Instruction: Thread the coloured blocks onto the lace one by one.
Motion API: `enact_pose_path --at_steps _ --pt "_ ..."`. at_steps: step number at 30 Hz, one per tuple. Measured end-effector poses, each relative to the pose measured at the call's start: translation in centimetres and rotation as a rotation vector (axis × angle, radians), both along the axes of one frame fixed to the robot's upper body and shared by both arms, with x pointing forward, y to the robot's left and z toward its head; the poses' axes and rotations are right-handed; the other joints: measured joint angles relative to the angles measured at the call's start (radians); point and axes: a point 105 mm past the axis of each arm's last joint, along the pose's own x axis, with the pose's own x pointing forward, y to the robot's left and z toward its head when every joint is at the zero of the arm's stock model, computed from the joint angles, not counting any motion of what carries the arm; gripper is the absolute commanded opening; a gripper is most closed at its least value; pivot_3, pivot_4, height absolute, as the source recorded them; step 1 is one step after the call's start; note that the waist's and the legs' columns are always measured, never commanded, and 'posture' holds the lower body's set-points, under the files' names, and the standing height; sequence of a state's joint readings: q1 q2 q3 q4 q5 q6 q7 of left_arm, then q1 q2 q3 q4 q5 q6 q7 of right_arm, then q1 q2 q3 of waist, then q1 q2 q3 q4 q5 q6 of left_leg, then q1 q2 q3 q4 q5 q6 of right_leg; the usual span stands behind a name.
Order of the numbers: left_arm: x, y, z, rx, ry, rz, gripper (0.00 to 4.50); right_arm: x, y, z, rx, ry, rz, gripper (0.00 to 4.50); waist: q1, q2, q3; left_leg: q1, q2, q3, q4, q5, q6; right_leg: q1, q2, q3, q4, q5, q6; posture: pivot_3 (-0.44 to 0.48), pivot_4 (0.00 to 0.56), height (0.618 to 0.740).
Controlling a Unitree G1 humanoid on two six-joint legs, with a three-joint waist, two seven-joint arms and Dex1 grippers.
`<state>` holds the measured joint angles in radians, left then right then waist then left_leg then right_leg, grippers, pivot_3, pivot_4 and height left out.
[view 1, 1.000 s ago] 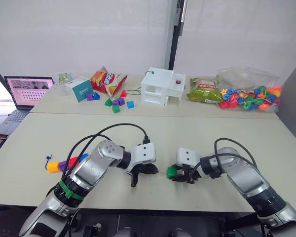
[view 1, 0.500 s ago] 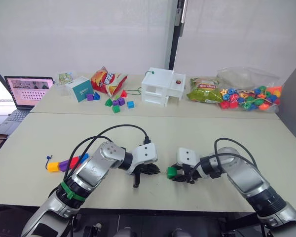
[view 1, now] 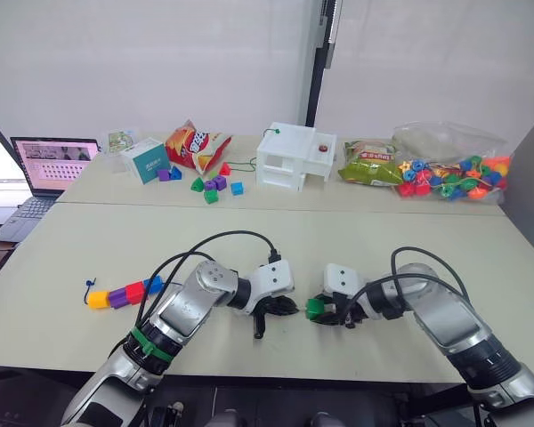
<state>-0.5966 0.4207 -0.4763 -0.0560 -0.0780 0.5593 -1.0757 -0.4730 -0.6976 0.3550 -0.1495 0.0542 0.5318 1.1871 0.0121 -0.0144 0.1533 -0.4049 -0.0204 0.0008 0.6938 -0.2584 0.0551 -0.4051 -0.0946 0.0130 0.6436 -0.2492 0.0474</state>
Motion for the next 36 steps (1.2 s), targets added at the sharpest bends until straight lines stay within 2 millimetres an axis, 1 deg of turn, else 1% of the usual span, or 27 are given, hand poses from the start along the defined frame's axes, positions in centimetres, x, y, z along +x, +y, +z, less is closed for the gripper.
enact_pose_path --at_steps 6,9,14,16,17,22,24,26,28,32,36 --pt "-0.2 0.2 0.0 -0.001 -0.017 -0.037 0.00 -0.3 0.2 -0.1 0.005 0.008 0.013 1.19 -0.001 0.000 0.000 0.000 0.000 0.000 0.000 0.000 0.000 0.000 0.000 0.000 0.000 0.000 0.000 0.000 0.150 0.740" --pt "-0.4 -0.1 -0.2 -0.008 -0.006 -0.045 0.00 -0.4 0.9 -0.2 0.022 0.013 0.026 1.19 -0.001 0.000 0.000 0.000 0.000 0.000 0.000 0.000 0.000 -0.001 0.000 0.000 0.000 0.000 0.000 0.000 0.150 0.740" --pt "-0.2 -0.2 -0.3 -0.015 -0.003 -0.043 0.00 -0.4 0.9 -0.3 0.018 0.014 0.025 1.19 0.000 0.000 0.000 0.000 0.000 0.000 0.000 0.000 0.000 0.000 0.000 0.000 0.000 0.000 0.000 0.000 0.150 0.740" --pt "-0.1 -0.1 -0.3 -0.020 -0.003 -0.037 0.72 -0.3 0.8 -0.3 0.016 0.013 0.022 1.19 0.000 0.000 0.000 0.000 0.000 0.000 0.000 0.000 0.000 0.000 0.000 0.000 0.000 0.000 0.000 0.000 0.150 0.740" --pt "0.0 0.0 -0.2 -0.025 -0.006 -0.030 0.98 -0.3 0.8 -0.2 0.017 0.012 0.021 1.19 -0.001 0.000 0.000 0.000 0.000 0.000 0.000 0.000 0.000 0.000 0.000 0.000 0.000 0.000 0.000 0.000 0.150 0.740" --pt "0.2 0.9 0.3 -0.018 -0.032 -0.033 2.61 -0.2 0.9 -0.1 0.017 0.004 0.019 1.19 -0.002 0.000 0.000 0.000 0.000 0.000 0.000 0.000 0.000 0.000 0.000 0.000 0.000 0.000 0.000 0.000 0.150 0.740" --pt "0.1 1.5 0.5 -0.011 -0.030 -0.044 2.65 -0.2 1.0 -0.2 0.017 0.001 0.018 1.19 -0.004 0.000 0.000 0.000 0.001 0.000 -0.001 0.000 0.000 -0.001 0.001 0.000 0.000 0.000 0.000 0.000 0.150 0.740" --pt "-0.1 2.8 0.9 -0.008 -0.024 -0.038 2.65 -0.2 1.0 -0.2 0.017 -0.001 0.019 1.19 -0.006 0.000 0.000 0.001 0.001 0.000 -0.001 0.000 0.000 -0.001 0.001 0.000 0.000 0.000 0.000 0.000 0.150 0.740" --pt "-0.1 4.0 0.8 0.005 -0.019 -0.018 2.65 -0.2 0.9 -0.2 0.014 -0.001 0.017 1.19 -0.006 0.000 0.000 0.001 0.001 0.000 -0.001 0.000 0.000 -0.001 0.000 0.000 0.000 0.000 0.000 0.000 0.150 0.740" --pt "-0.5 5.6 -0.8 0.045 0.014 0.011 2.65 -0.2 0.8 -0.2 0.011 -0.002 0.015 1.19 -0.004 0.000 0.000 0.001 0.001 0.000 -0.001 0.000 0.000 0.000 0.000 0.000 0.000 0.000 0.000 0.000 0.150 0.740" --pt "-0.6 5.6 -1.1 0.028 0.000 0.018 2.65 -0.2 0.8 -0.2 0.010 -0.002 0.010 1.19 -0.002 0.000 0.000 0.001 0.001 0.000 -0.001 0.000 0.000 0.000 0.000 0.000 0.000 0.000 0.000 0.000 0.150 0.740"
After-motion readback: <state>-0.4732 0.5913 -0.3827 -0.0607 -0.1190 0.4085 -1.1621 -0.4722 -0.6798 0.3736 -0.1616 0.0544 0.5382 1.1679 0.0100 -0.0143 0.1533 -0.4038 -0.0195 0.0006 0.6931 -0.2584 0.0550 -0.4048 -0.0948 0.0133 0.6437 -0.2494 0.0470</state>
